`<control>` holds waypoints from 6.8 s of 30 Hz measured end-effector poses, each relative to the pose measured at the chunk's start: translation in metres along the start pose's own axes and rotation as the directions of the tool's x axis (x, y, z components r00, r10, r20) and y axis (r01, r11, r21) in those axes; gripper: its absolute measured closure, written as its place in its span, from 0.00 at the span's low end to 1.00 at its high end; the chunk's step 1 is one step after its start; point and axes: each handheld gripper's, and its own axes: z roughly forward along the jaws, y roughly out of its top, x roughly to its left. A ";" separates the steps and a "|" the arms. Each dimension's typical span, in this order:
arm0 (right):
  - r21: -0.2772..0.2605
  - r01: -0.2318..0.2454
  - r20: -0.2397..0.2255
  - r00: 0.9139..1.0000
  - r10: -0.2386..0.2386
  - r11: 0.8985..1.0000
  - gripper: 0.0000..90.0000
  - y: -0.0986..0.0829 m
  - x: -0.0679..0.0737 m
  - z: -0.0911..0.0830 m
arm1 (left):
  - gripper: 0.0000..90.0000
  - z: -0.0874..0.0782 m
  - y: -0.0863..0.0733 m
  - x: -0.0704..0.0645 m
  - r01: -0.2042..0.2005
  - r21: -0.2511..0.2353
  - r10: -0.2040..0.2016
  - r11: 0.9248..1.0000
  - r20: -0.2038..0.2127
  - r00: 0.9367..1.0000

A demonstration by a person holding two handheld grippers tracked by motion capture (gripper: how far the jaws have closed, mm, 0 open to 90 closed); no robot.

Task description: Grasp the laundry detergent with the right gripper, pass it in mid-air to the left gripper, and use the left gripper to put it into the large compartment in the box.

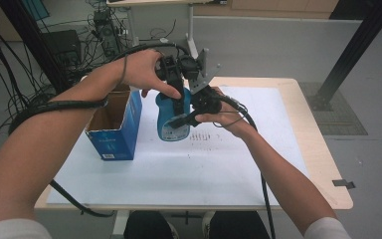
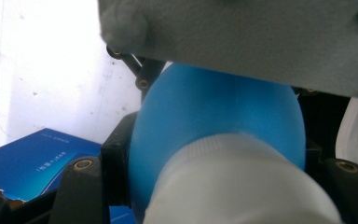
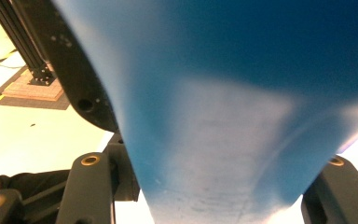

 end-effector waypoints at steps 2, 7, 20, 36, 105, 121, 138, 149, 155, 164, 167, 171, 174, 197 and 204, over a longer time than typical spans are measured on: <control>0.003 -0.005 0.001 1.000 0.005 1.000 0.46 0.000 0.000 0.000 | 0.41 0.000 0.000 0.000 0.001 -0.001 -0.001 1.000 0.000 1.000; -0.004 0.001 0.000 1.000 -0.001 1.000 0.46 0.000 0.000 0.000 | 0.41 -0.001 0.000 0.001 0.000 0.002 0.000 1.000 0.002 1.000; -0.003 -0.006 0.004 1.000 0.006 1.000 0.45 -0.001 -0.001 -0.001 | 0.41 -0.001 -0.001 0.002 0.009 -0.005 -0.009 1.000 0.006 1.000; -0.005 -0.033 0.031 0.999 0.033 0.999 0.27 -0.002 0.002 -0.003 | 0.41 -0.001 -0.003 0.006 0.028 -0.003 -0.028 1.000 0.006 1.000; 0.369 -0.422 0.451 0.860 0.237 0.828 0.06 -0.033 0.027 -0.167 | 0.42 -0.168 -0.141 0.100 0.973 -0.157 -0.985 0.168 -0.066 0.159; 0.380 -0.418 0.444 0.865 0.233 0.825 0.06 -0.035 0.023 -0.160 | 0.42 -0.105 -0.161 0.112 0.984 -0.120 -0.991 0.133 -0.042 0.128; 0.387 -0.417 0.450 0.864 0.226 0.822 0.06 -0.033 0.021 -0.157 | 0.41 -0.039 -0.168 0.114 0.987 -0.075 -0.990 0.141 -0.034 0.139; 0.391 -0.416 0.456 0.862 0.220 0.821 0.06 -0.032 0.021 -0.157 | 0.41 -0.001 -0.164 0.111 0.979 -0.073 -0.981 0.192 -0.052 0.188; 0.397 -0.418 0.459 0.861 0.217 0.817 0.06 -0.030 0.020 -0.157 | 0.41 0.025 -0.161 0.109 0.975 -0.073 -0.977 0.212 -0.031 0.210; 0.409 -0.423 0.470 0.857 0.211 0.809 0.06 -0.029 0.020 -0.162 | 0.41 0.057 -0.161 0.107 0.971 -0.068 -0.973 0.231 -0.040 0.229; 0.409 -0.425 0.475 0.855 0.209 0.808 0.06 -0.028 0.019 -0.163 | 0.41 0.064 -0.160 0.106 0.969 -0.068 -0.971 0.237 -0.043 0.234; 0.414 -0.424 0.478 0.855 0.204 0.805 0.06 -0.026 0.019 -0.164 | 0.41 0.073 -0.159 0.106 0.966 -0.060 -0.968 0.250 -0.041 0.248; 0.419 -0.424 0.478 0.855 0.202 0.803 0.06 -0.027 0.019 -0.165 | 0.41 0.079 -0.160 0.105 0.965 -0.053 -0.966 0.255 -0.044 0.253; 0.446 -0.435 0.502 0.845 0.184 0.782 0.06 -0.021 0.018 -0.174 | 0.41 0.109 -0.173 0.102 0.957 -0.036 -0.957 0.287 -0.059 0.284; 0.456 -0.433 0.510 0.843 0.170 0.778 0.06 -0.017 0.016 -0.178 | 0.41 0.110 -0.175 0.101 0.957 -0.035 -0.956 0.289 -0.052 0.287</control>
